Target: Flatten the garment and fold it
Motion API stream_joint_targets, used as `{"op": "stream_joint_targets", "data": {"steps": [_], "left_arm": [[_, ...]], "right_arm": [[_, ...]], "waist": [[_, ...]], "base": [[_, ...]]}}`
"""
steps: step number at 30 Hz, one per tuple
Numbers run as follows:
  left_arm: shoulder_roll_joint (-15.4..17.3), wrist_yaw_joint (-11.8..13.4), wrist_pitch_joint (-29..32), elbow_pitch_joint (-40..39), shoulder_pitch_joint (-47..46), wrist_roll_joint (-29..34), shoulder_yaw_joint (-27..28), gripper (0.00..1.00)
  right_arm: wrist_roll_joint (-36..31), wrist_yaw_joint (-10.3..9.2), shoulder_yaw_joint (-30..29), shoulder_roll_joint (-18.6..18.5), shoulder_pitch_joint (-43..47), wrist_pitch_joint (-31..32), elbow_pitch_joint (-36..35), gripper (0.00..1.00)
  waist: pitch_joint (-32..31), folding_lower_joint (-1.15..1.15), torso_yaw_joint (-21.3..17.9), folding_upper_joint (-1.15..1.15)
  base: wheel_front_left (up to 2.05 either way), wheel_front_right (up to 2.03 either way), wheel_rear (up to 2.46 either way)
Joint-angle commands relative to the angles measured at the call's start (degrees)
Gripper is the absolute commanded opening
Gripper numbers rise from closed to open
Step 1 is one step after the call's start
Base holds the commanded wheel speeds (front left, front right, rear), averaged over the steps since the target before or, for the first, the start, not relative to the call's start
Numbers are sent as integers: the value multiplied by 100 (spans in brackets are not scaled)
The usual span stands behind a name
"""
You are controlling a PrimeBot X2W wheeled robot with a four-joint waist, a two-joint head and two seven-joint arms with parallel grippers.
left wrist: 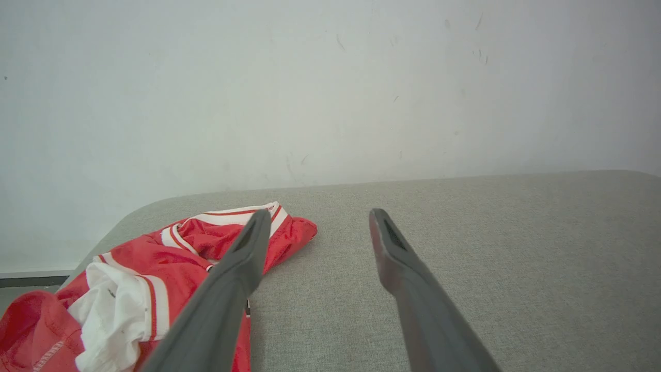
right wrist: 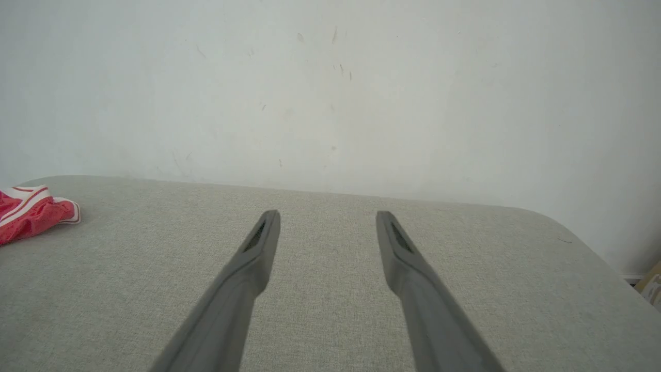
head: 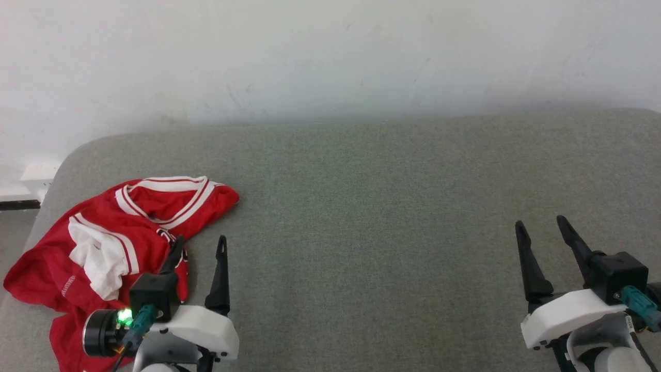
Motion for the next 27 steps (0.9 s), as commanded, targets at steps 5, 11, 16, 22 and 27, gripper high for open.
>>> {"op": "stream_joint_targets", "data": {"steps": [5, 11, 16, 22, 27], "left_arm": [[-3, 44, -102, -45, 17, -46, -1, 100], [-3, 85, -174, -52, 10, -98, -1, 100], [-4, 110, -234, -60, 1, -150, -12, 100], [-4, 142, -306, -81, 0, -217, -9, 100], [-5, 174, -366, -109, 16, -271, -7, 100]], "right_arm": [[66, -2, -99, 6, 36, -102, -21, 100], [81, -2, -122, 7, 57, -173, -35, 100], [107, -3, -128, 8, 62, -233, -35, 100], [121, -3, -103, 9, 55, -305, -22, 100], [121, -3, -70, 10, 62, -365, -4, 100]], "waist": [[11, 0, 15, 0], [19, 0, 84, 0], [27, 0, 223, 0], [50, 0, 470, 0], [47, 0, 712, 0]], "base": [[0, 0, 0], [0, 0, 0], [0, 0, 0], [0, 0, 0], [0, 0, 0]]}}
